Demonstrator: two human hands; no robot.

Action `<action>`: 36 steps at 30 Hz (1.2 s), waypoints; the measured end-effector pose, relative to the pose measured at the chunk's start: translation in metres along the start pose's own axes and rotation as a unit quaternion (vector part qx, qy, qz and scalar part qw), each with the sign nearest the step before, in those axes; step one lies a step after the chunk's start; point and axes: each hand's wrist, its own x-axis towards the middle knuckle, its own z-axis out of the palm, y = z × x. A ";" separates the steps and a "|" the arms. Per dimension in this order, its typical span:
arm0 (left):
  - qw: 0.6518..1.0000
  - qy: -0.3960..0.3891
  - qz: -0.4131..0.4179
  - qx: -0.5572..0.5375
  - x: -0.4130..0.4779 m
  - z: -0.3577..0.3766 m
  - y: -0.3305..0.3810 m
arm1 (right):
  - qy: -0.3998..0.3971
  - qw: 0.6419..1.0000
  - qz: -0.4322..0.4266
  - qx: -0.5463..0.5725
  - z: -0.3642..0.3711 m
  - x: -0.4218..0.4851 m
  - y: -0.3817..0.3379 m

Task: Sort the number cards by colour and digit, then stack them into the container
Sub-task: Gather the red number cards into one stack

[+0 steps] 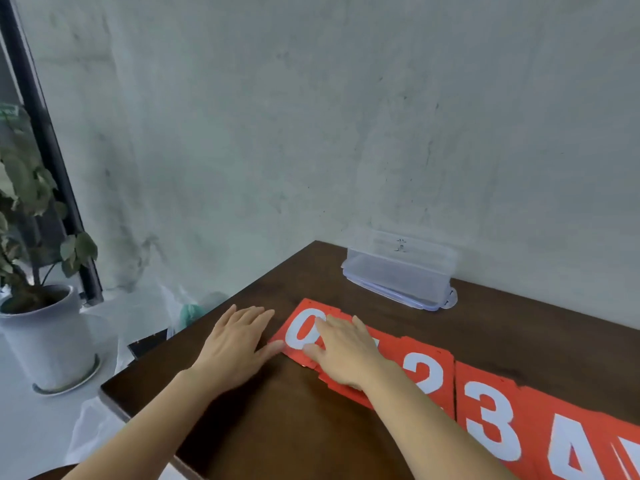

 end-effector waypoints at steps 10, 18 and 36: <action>0.999 -0.008 -0.052 -0.015 -0.048 0.000 -0.022 | -0.020 0.997 -0.069 -0.039 0.020 -0.005 -0.023; 0.988 0.013 -0.142 -0.055 -0.134 -0.018 0.013 | -0.017 0.985 -0.172 -0.009 0.035 -0.081 -0.033; 0.908 0.122 -0.296 -0.271 -0.236 0.007 0.080 | 0.035 0.990 -0.112 0.078 0.052 -0.166 -0.014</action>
